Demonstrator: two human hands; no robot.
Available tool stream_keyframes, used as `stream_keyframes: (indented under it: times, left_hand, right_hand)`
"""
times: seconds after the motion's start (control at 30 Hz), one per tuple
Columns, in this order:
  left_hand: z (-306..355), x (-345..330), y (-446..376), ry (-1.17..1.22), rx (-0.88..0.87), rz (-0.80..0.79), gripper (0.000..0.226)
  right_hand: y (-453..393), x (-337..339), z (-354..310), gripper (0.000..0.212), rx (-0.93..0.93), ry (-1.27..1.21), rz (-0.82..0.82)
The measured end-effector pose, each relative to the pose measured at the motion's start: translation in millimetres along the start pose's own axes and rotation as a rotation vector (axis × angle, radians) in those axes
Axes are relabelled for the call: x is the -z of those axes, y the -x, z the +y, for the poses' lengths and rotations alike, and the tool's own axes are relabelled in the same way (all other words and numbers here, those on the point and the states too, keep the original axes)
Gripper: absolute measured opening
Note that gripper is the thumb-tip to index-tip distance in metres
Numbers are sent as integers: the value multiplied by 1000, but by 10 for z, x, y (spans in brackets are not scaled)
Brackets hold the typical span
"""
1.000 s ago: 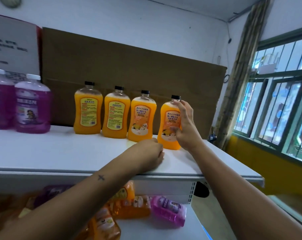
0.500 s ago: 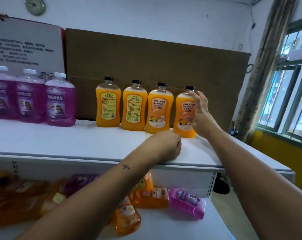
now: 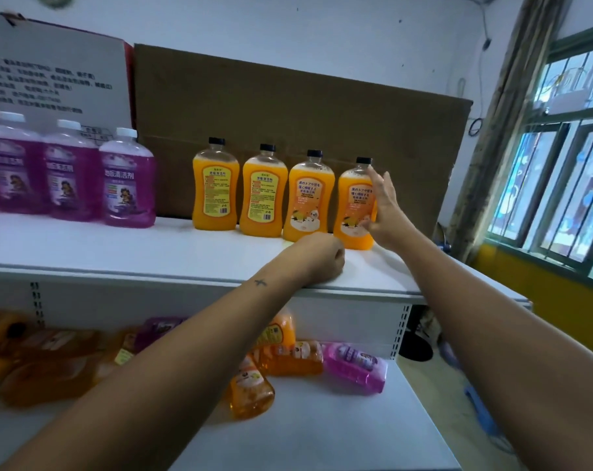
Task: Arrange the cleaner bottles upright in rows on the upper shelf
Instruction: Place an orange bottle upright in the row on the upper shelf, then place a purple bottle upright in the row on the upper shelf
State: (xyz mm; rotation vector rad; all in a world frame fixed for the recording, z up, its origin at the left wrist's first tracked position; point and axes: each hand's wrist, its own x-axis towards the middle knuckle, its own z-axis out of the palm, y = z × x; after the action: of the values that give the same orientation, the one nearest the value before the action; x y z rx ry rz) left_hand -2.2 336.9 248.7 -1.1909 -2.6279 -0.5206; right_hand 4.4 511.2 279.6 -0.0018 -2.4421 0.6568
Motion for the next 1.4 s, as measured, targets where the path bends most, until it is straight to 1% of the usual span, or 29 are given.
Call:
stream_keyframes:
  times: [0.13,0.2,0.23,0.3,0.37,0.4,0.47,0.53,0.57,0.63,0.73,0.8,0.9,0.97,1.03,1.1,1.17,1.23,1.33,1.4]
  left_hand:
    - [-22,-4,29,40,-5,39,23]
    - [-15,28,64,36,-48,108,21]
    - [2,63,101,50,-80,160,20]
    - [74,137,238,159,-160,340,20]
    - [217,141,512,368,-217,554,21]
    - [295,92,700,479,-237,617,21]
    - [387,-101,1131,659,-261,629,23]
    - [311,-399,1527,740,-226,572,23]
    - [219,-562,1687,762,-183,541,23]
    - [-9,-875,1962,828,-27,477,24]
    - [-359,-1213,2329,888,231,443,25]
    - [-577,-1324,2544,914,385,448,26]
    - [-905,-1399,2767,943,581,488,27]
    - [-1055,-1398,2831,945,623,521,26]
    - [-1257,-1381,2899,946,666,565,22]
    - [-1472,-1353,2948,935,711,602,26]
    - [-1677,-1310,2984,892,749,621,27]
    - [-1897,-1310,3012,771,773,576,27]
    - [-2257,-1388,3045,577,788,467,36]
    - [-2514,-1397,3041,466,767,446,40]
  right_hand:
    - [251,46,-66,99,-24,43,-104]
    - [487,56,-115,91,-56,25,-126]
    - [623,61,-153,85,-63,4,-111]
    - [920,66,-258,70,-28,-59,-1]
    - [1231,52,-370,51,12,-179,163]
    - [1394,36,-425,44,20,-262,229]
    - [1724,-36,-484,36,38,-435,327]
    - [2037,-193,-447,34,50,-582,403]
    - [2180,-300,-413,34,45,-644,436]
    - [2417,-552,-352,36,-23,-775,444]
    - [2633,-980,-344,19,-254,-1026,379]
    - [2672,-1272,-396,21,-396,-1140,296]
    - [2655,-1757,-540,19,-542,-1158,118]
    - [2621,-2007,-642,25,-594,-1150,49]
    - [2559,-2290,-784,25,-609,-1131,-22]
    - [2487,-2543,-950,26,-612,-1114,-112]
    - [2422,-2782,-1093,28,-560,-1074,-209]
    - [2347,-3020,-1246,30,-491,-1059,-311]
    - [2198,-3388,-1469,32,-452,-1095,-454]
    - [2069,-3625,-1589,32,-358,-1043,-511]
